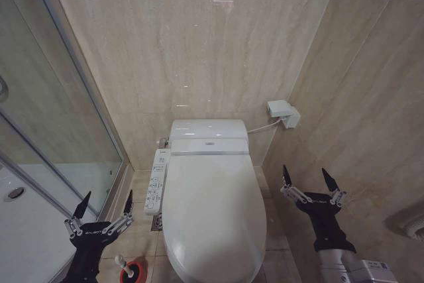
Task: Open the toilet lid, clean the toilet bowl with a toilet brush, close the toilet lid, and flush.
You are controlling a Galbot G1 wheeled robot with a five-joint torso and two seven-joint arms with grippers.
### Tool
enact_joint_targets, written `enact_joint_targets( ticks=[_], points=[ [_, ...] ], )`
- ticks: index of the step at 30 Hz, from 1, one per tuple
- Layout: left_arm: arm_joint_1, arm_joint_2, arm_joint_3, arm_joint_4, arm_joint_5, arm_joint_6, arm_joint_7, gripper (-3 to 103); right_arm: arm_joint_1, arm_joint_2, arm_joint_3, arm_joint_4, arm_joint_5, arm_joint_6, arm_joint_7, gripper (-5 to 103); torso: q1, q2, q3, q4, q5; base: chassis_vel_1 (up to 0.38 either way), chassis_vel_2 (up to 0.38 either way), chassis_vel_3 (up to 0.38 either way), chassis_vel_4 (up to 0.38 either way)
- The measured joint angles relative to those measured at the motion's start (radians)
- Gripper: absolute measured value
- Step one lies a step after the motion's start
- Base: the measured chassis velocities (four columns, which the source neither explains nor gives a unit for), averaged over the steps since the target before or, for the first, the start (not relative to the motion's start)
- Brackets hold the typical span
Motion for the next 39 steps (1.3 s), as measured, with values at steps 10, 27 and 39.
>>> enact_joint_targets(
  ticks=[10, 27, 39],
  points=[
    [0.000, 0.000, 0.000, 0.000, 0.000, 0.000, 0.000, 100, 0.000, 0.000, 0.000, 0.000, 0.000, 0.000, 0.000, 100, 0.000, 0.000, 0.000, 0.0000, 0.0000, 0.000, 0.000, 0.000, 0.000],
    [0.000, 0.000, 0.000, 0.000, 0.000, 0.000, 0.000, 100, 0.000, 0.000, 0.000, 0.000, 0.000, 0.000, 0.000, 100, 0.000, 0.000, 0.000, 0.0000, 0.0000, 0.000, 0.000, 0.000, 0.000],
    [-0.035, 0.009, -0.010, -0.003, -0.014, 0.093, 0.029, 100, 0.000, 0.000, 0.000, 0.000, 0.000, 0.000, 0.000, 100, 0.000, 0.000, 0.000, -0.0001, 0.0000, 0.000, 0.000, 0.000, 0.000]
  ],
)
